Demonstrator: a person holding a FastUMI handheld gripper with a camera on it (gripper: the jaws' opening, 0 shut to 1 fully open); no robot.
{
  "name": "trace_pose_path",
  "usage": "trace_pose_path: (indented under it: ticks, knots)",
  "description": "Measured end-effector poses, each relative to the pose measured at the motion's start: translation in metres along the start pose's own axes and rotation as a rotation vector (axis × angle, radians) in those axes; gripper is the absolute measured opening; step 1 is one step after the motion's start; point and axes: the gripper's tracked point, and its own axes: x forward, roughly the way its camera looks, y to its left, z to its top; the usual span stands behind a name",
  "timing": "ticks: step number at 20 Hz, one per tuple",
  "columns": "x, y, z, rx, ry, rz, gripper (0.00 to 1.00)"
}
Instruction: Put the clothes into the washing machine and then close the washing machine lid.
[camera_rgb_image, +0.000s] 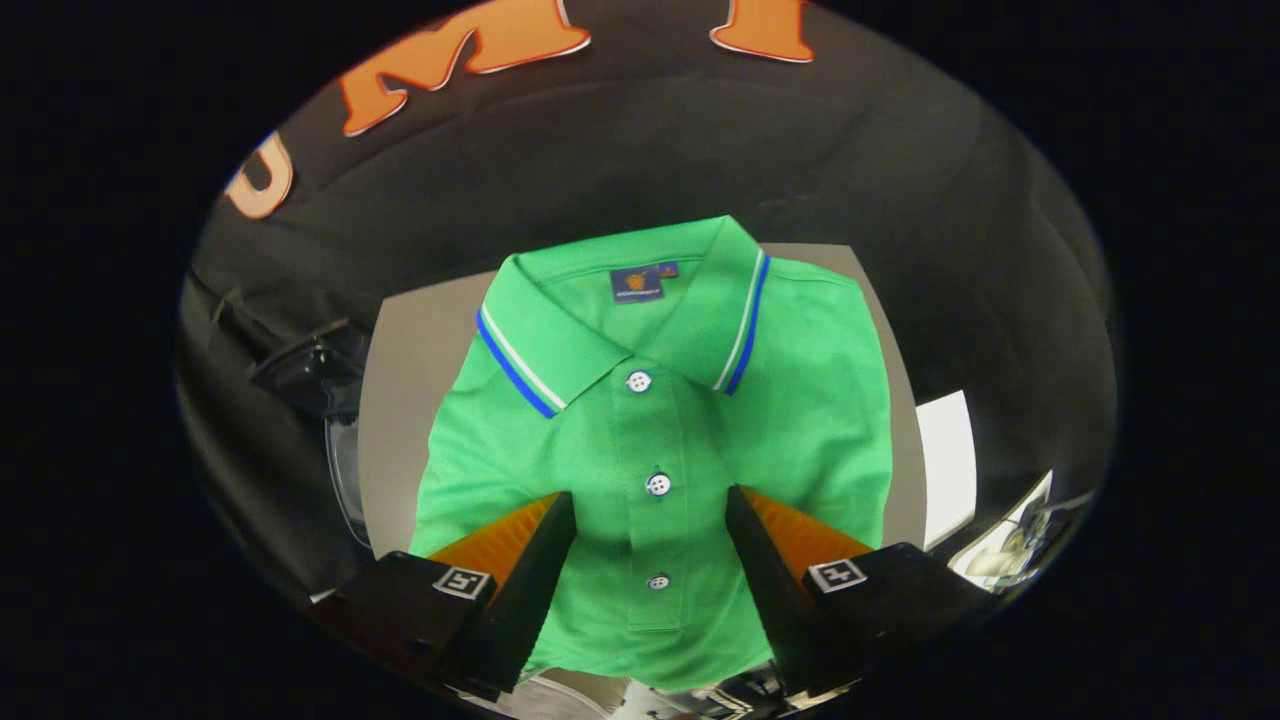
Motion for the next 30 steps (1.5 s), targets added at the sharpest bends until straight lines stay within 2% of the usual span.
trace_pose_path:
  ticks: [5,7,14,15,17,18,19,22,24,26,30]
  knots:
    - [0.000,-0.005,0.000,-0.029,0.005,0.030,0.95]
    - [0.000,-0.008,0.000,-0.025,-0.006,0.039,0.86]
    - [-0.005,-0.006,0.005,0.012,-0.094,0.100,0.31]
    - [-0.003,-0.006,0.003,0.003,-0.120,0.112,0.27]
    - [-0.004,-0.006,0.004,0.025,-0.212,0.121,0.18]
    - [-0.007,-0.008,0.006,0.047,-0.291,0.121,0.18]
    - [-0.005,-0.007,0.008,0.056,-0.387,0.117,0.10]
    - [-0.004,-0.007,0.023,0.152,-0.715,0.080,0.10]
    - [-0.016,0.010,0.042,0.205,-0.928,0.128,0.09]
    - [-0.030,0.021,0.052,0.221,-1.017,0.147,0.09]
    - [-0.101,0.042,0.025,0.217,-1.163,0.154,0.09]
